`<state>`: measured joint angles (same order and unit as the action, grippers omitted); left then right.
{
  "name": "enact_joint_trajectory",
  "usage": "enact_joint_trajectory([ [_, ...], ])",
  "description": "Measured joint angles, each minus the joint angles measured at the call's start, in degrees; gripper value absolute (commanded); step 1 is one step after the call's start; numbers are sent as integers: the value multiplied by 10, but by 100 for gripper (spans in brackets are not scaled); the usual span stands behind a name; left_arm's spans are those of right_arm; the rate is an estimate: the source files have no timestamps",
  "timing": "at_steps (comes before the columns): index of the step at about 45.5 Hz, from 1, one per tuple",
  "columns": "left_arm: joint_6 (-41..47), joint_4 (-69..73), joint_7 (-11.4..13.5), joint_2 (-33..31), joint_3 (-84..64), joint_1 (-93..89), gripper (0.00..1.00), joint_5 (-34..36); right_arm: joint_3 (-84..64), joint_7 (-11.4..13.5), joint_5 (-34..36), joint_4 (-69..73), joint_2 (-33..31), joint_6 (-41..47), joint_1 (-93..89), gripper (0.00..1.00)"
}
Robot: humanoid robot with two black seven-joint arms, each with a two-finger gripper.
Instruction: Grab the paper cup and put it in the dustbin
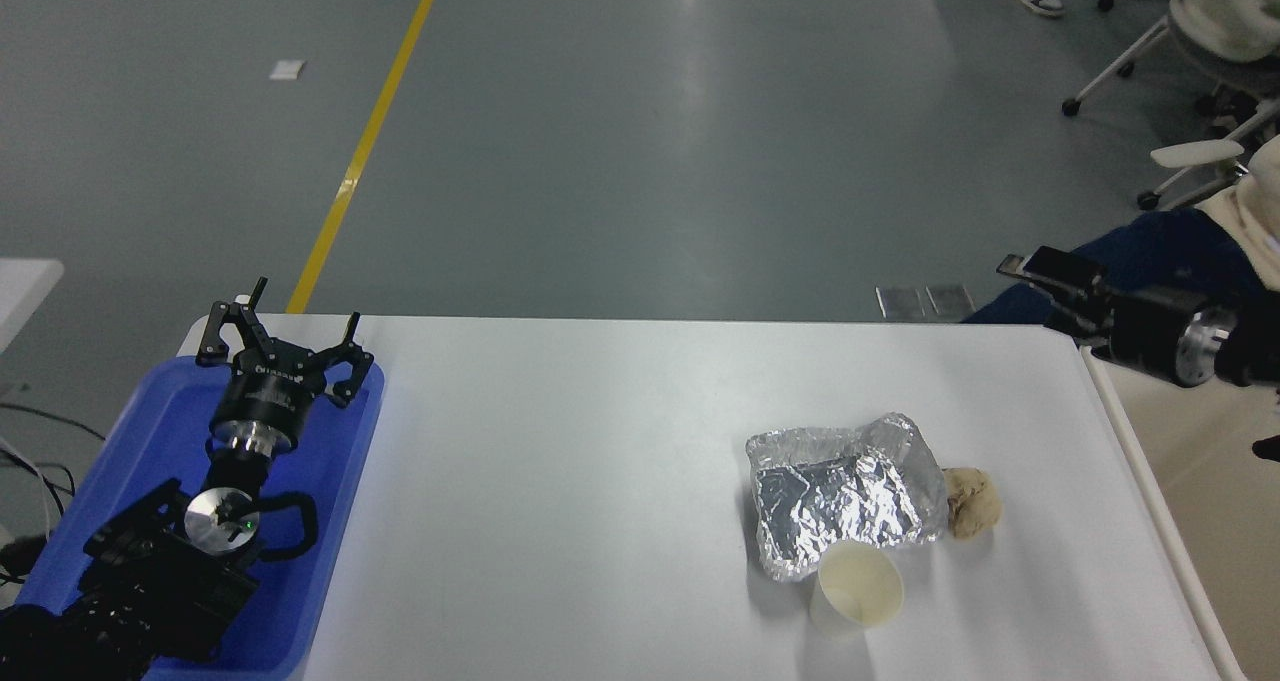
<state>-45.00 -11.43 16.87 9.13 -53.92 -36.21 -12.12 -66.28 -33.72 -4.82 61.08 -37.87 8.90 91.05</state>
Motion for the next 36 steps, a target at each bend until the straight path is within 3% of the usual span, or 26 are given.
enact_joint_trajectory([
  [9,0,0,0,0,0,0,100,0,-132,3,-11,36,56,141,118,100],
  [18,0,0,0,0,0,0,100,0,-190,4,-79,72,99,275,221,100],
  [31,0,0,0,0,0,0,100,0,-209,8,-184,125,144,338,312,100],
  [36,0,0,0,0,0,0,100,0,-205,28,-220,166,158,348,361,100],
])
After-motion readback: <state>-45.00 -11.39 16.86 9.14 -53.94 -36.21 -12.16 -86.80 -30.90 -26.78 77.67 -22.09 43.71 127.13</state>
